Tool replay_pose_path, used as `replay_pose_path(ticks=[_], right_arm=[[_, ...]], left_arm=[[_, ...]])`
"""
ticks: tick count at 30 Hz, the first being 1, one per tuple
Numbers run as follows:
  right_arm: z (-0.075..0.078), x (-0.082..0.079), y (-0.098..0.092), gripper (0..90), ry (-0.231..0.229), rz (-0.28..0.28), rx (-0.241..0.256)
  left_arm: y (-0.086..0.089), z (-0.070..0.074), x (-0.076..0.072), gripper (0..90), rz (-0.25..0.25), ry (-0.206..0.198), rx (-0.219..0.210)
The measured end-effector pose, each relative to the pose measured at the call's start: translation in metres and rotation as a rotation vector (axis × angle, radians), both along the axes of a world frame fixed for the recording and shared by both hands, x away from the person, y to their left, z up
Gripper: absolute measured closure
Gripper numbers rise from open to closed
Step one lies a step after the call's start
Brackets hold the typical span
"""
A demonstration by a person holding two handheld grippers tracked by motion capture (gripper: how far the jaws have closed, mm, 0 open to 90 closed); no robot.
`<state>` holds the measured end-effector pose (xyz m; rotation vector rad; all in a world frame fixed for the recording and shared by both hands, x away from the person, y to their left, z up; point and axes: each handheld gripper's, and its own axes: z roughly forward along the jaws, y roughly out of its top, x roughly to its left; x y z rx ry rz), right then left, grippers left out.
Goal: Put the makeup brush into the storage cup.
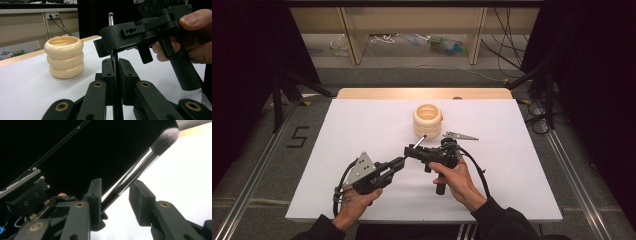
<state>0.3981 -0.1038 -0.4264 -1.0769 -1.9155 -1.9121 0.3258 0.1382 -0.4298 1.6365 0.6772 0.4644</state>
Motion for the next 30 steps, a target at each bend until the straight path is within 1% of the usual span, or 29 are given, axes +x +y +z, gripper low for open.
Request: replay_pose_path(ticks=[2,3,4,7,8,9,10,12,13,14,16,18,19,20,22,25,26,27,28,29,30], right_arm=[[0.0,0.0,0.0,67.6,0.0,0.003,0.008],[0.0,0.0,0.0,67.6,0.0,0.003,0.008],[0.0,0.0,-0.001,70.8,0.001,0.004,0.02],[0.0,0.001,-0.002,72.4,0.006,0.007,0.025],[0.0,0.0,-0.002,73.2,0.011,0.008,0.035],[-0.001,0.0,-0.002,75.1,0.022,0.014,0.047],[-0.001,0.0,-0.002,75.1,0.022,0.014,0.047],[0.0,-0.001,-0.002,79.5,0.029,0.027,0.076],[0.001,-0.002,-0.001,81.2,0.025,0.035,0.087],[0.002,-0.002,-0.001,83.5,0.023,0.036,0.095],[0.004,-0.004,0.0,83.6,0.02,0.042,0.102],[0.004,-0.005,-0.001,83.6,0.018,0.044,0.104],[0.005,-0.005,-0.001,83.6,0.01,0.045,0.105],[0.007,-0.005,-0.001,83.6,-0.011,0.049,0.093],[0.008,-0.006,-0.001,83.7,-0.015,0.047,0.087],[0.012,-0.007,0.0,83.6,-0.06,0.049,0.052],[0.015,-0.008,0.0,83.6,-0.091,0.051,0.034],[0.015,-0.008,0.0,83.6,-0.091,0.051,0.034],[0.016,-0.008,0.0,83.7,-0.093,0.053,0.023],[0.017,-0.008,-0.001,83.6,-0.104,0.055,0.021],[0.018,-0.008,-0.001,83.6,-0.129,0.055,0.007]], left_arm=[[0.0,0.0,0.0,83.4,-0.002,0.0,0.0],[0.0,0.0,0.0,83.4,-0.002,0.0,0.0],[0.0,0.0,0.0,83.4,-0.002,0.0,0.0],[0.0,0.0,0.0,83.4,-0.002,0.002,0.001],[0.0,0.0,0.0,83.4,-0.003,0.002,0.001],[-0.001,-0.001,0.001,83.4,-0.01,-0.003,-0.007],[-0.001,-0.001,0.001,83.4,-0.009,-0.001,-0.007],[-0.001,-0.001,0.0,83.2,-0.007,0.003,0.0],[-0.001,-0.001,0.001,82.9,-0.017,0.004,0.006],[-0.001,-0.002,0.001,81.7,-0.019,0.011,0.002],[-0.001,-0.002,0.002,75.6,-0.017,0.011,0.003],[-0.001,-0.002,0.002,65.5,-0.021,0.014,0.004],[-0.002,-0.002,0.002,65.5,-0.013,0.013,0.007],[-0.001,-0.002,0.003,57.0,-0.004,0.018,0.003],[0.0,-0.002,0.004,55.4,-0.003,0.02,0.004],[0.002,-0.003,0.005,48.8,-0.002,0.042,0.007],[0.003,-0.003,0.005,46.7,0.0,0.034,0.019],[0.003,-0.003,0.005,45.2,0.0,0.034,0.019],[0.003,-0.003,0.005,45.2,0.001,0.037,0.023],[0.003,-0.003,0.005,44.0,0.004,0.038,0.025],[0.003,-0.003,0.005,41.8,0.004,0.043,0.028]])
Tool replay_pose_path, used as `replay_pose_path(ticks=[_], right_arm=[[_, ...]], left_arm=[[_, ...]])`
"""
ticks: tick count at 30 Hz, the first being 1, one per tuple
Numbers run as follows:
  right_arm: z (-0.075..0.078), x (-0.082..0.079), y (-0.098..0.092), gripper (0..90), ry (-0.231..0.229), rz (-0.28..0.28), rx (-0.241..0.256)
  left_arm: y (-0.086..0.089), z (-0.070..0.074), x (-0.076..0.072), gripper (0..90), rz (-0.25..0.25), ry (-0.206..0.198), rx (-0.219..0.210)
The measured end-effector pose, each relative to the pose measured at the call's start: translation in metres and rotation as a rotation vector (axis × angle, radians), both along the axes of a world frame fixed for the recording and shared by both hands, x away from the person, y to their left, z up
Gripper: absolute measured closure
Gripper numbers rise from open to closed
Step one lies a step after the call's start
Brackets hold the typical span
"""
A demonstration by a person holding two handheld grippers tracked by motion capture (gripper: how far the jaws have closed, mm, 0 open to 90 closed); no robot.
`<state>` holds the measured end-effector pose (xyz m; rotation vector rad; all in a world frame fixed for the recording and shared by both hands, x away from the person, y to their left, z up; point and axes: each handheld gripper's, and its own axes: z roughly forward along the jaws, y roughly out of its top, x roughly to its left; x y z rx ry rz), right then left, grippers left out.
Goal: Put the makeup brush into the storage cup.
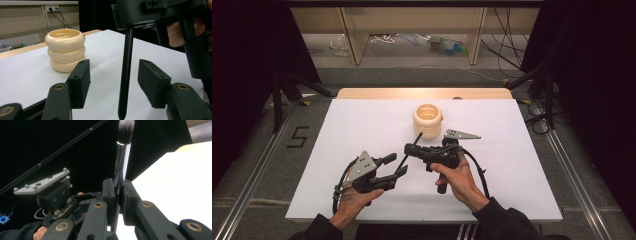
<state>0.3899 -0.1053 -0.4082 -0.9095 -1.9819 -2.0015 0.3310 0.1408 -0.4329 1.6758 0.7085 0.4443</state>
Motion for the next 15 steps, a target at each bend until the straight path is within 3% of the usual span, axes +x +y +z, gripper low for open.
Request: replay_pose_path(ticks=[15], right_arm=[[0.0067,0.0004,-0.0034,83.6,-0.116,-0.019,-0.118]], left_arm=[[0.0019,-0.0038,0.0036,34.8,0.012,0.015,0.044]])
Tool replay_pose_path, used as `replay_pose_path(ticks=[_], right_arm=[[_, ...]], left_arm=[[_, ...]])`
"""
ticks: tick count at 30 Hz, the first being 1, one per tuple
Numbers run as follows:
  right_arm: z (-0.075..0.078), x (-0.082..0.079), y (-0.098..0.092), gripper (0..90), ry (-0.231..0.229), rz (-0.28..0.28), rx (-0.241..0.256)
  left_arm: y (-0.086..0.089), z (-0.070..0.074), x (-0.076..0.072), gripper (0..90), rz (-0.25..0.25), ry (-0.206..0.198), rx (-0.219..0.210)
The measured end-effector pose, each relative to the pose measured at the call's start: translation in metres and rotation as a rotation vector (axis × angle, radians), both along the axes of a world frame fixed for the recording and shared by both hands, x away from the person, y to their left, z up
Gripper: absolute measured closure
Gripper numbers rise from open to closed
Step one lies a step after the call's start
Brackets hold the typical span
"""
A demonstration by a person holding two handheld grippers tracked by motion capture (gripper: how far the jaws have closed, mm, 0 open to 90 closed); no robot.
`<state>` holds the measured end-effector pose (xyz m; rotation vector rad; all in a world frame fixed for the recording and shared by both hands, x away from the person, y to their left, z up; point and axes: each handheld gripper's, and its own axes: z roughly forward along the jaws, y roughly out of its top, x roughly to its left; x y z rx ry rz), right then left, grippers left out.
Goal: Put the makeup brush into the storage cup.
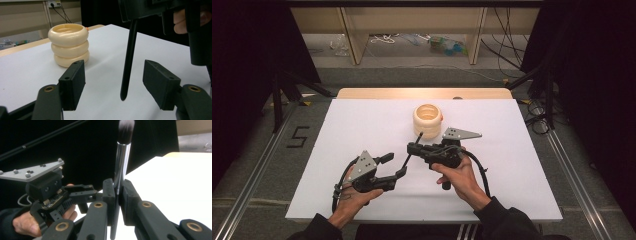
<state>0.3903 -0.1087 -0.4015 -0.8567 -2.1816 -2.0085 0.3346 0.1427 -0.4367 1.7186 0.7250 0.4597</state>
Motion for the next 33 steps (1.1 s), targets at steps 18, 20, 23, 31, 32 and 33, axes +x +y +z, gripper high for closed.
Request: replay_pose_path(ticks=[18,20,23,31,32,33], right_arm=[[0.007,0.007,-0.013,83.6,-0.113,-0.065,-0.094],[0.008,0.008,-0.014,83.6,-0.11,-0.07,-0.089],[0.01,0.01,-0.018,83.6,-0.133,-0.091,-0.134],[0.015,0.013,-0.024,83.6,-0.169,-0.116,-0.18],[0.015,0.013,-0.024,83.6,-0.169,-0.116,-0.18],[0.016,0.015,-0.025,83.6,-0.178,-0.124,-0.176]], left_arm=[[0.004,-0.003,0.005,22.2,0.029,0.044,0.026],[0.005,-0.005,0.006,21.1,0.025,0.054,0.023],[0.006,-0.005,0.006,20.6,0.028,0.053,0.048],[0.008,-0.005,0.005,19.4,0.039,0.053,0.059],[0.008,-0.005,0.005,19.4,0.036,0.049,0.064],[0.008,-0.006,0.005,19.4,0.037,0.051,0.063]])
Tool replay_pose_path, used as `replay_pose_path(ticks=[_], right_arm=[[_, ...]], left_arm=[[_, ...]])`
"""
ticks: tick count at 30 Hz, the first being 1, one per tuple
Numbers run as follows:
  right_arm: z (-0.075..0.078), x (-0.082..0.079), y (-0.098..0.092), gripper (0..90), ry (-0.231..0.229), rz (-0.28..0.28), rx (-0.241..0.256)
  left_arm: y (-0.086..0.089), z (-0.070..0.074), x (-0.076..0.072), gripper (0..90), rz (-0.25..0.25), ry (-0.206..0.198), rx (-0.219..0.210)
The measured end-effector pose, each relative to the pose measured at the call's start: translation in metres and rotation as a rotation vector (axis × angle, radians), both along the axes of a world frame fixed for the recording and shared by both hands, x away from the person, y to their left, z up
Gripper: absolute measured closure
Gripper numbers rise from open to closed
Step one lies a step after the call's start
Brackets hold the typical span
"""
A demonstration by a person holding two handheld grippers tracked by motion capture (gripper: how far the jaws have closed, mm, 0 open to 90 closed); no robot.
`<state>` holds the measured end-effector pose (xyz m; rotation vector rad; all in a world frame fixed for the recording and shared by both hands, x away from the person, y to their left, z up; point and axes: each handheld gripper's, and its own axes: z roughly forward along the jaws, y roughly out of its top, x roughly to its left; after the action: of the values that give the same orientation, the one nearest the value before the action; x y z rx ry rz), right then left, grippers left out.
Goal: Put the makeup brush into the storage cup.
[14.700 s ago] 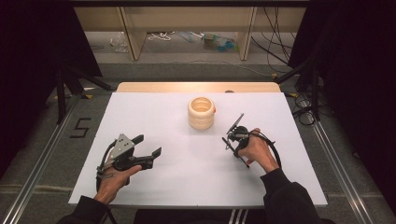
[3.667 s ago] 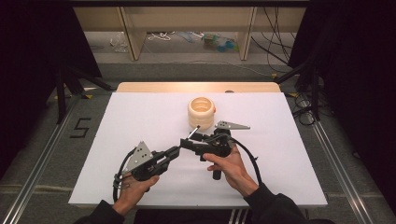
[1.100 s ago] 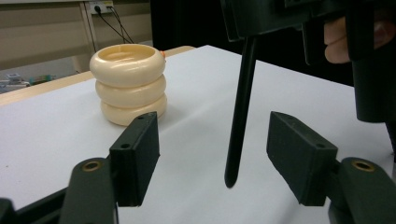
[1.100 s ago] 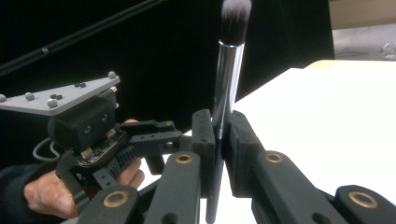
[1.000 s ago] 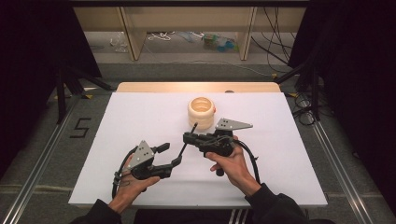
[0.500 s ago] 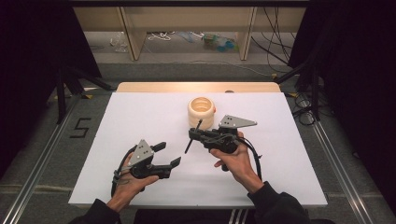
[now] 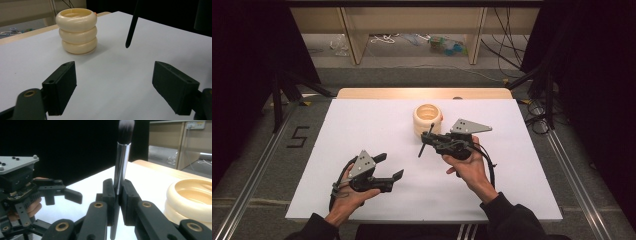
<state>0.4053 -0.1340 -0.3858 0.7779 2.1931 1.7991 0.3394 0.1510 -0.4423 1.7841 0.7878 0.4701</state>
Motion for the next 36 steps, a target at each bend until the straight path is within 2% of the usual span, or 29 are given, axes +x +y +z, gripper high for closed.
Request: replay_pose_path(ticks=[2,3,6,8,9,14,16,17,20,21,32,36], right_arm=[[0.001,0.0,-0.001,83.6,0.006,-0.002,0.002],[0.002,0.002,-0.004,83.6,0.002,-0.013,-0.019],[0.003,0.006,-0.006,83.6,-0.01,-0.029,-0.02],[0.005,0.008,-0.01,83.6,-0.015,-0.04,-0.045],[0.006,0.009,-0.01,83.6,-0.018,-0.047,-0.042],[0.007,0.015,-0.015,83.6,-0.035,-0.071,-0.075],[0.008,0.016,-0.015,83.6,-0.025,-0.064,-0.071],[0.009,0.018,-0.015,83.6,-0.024,-0.067,-0.088],[0.01,0.022,-0.015,83.6,-0.023,-0.072,-0.08],[0.011,0.023,-0.016,83.6,-0.021,-0.076,-0.087],[0.017,0.036,-0.016,83.6,-0.011,-0.096,-0.097],[0.02,0.042,-0.015,83.6,-0.012,-0.104,-0.094]], left_arm=[[0.001,0.0,0.0,19.4,0.0,-0.001,0.003],[0.001,0.0,-0.001,19.4,0.0,-0.001,0.006],[0.002,-0.001,-0.002,19.4,0.003,-0.004,0.02],[0.002,-0.001,-0.003,19.4,0.009,0.004,0.015],[0.003,-0.001,-0.002,19.3,0.007,-0.002,0.023],[0.003,-0.001,-0.003,19.3,0.016,0.002,0.016],[0.004,-0.001,-0.003,19.2,0.015,-0.004,0.021],[0.004,-0.001,-0.003,19.2,0.014,-0.003,0.016],[0.005,0.0,-0.003,19.2,0.009,-0.01,0.016],[0.005,-0.001,-0.003,19.2,0.022,-0.002,0.005],[0.005,0.0,-0.004,18.7,0.026,0.005,0.013],[0.005,0.0,-0.003,17.0,0.03,0.007,-0.004]])
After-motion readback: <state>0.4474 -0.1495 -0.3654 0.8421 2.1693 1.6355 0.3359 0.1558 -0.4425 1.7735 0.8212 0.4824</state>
